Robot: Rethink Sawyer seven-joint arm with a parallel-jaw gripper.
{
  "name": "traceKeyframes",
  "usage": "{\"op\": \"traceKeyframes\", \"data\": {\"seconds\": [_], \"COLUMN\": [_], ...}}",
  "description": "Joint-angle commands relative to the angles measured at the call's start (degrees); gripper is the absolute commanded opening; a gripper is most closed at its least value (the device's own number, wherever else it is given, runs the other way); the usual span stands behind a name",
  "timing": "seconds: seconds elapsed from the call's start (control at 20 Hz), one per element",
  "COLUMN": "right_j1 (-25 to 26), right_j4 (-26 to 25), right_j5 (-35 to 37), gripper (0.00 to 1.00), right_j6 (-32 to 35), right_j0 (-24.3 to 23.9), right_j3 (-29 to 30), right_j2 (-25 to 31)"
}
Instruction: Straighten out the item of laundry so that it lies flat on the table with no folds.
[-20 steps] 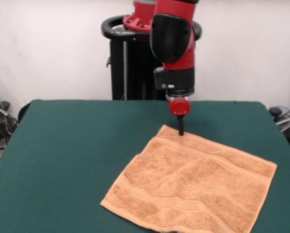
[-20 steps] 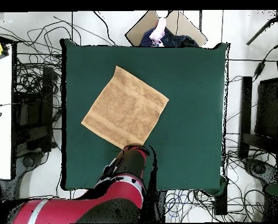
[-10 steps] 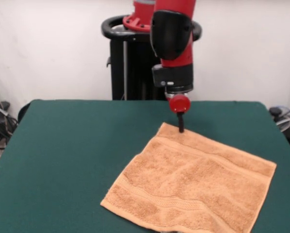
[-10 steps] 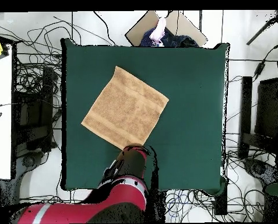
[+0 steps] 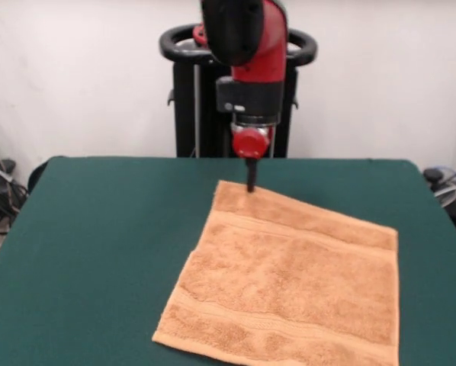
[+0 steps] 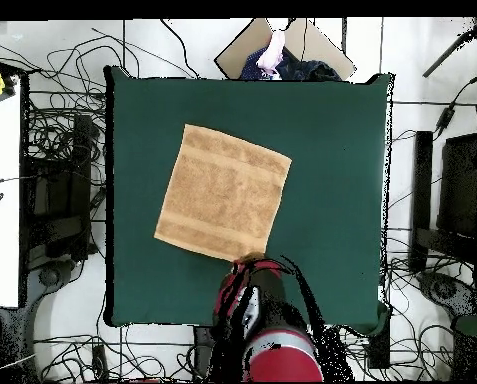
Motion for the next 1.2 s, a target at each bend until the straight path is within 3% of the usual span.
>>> {"op": "traceKeyframes", "data": {"seconds": [0.05, 0.35, 0.5, 0.6, 0.65, 0.7, 0.85, 1.05, 1.2], "right_j1": [-4.6, 0.7, 2.8, 11.8, 16.5, 17.8, 17.3, 16.6, 16.9], "right_j4": [-1.1, -7.1, -6.2, 12.2, 19.1, 20.8, 17.4, 6.1, 4.1], "right_j5": [8.5, 2.6, -2.9, -18.6, -24.2, -25.6, -24.0, -19.9, -20.3], "gripper": [0.0, 0.0, 0.0, 0.0, 0.0, 0.0, 0.0, 0.0, 0.0], "right_j6": [-8.8, 0.3, 3.4, -4.9, -9.1, -10.5, -9.6, -3.3, -2.0], "right_j0": [-4.4, 0.4, 4.8, 11.9, 12.7, 12.7, 11.0, 8.4, 8.9], "right_j3": [3.2, -2.4, -6.0, -11.1, -11.8, -11.9, -11.6, -12.3, -12.9], "right_j2": [9.0, 2.0, -4.3, -19.9, -23.3, -24.0, -21.9, -15.1, -15.2]}}
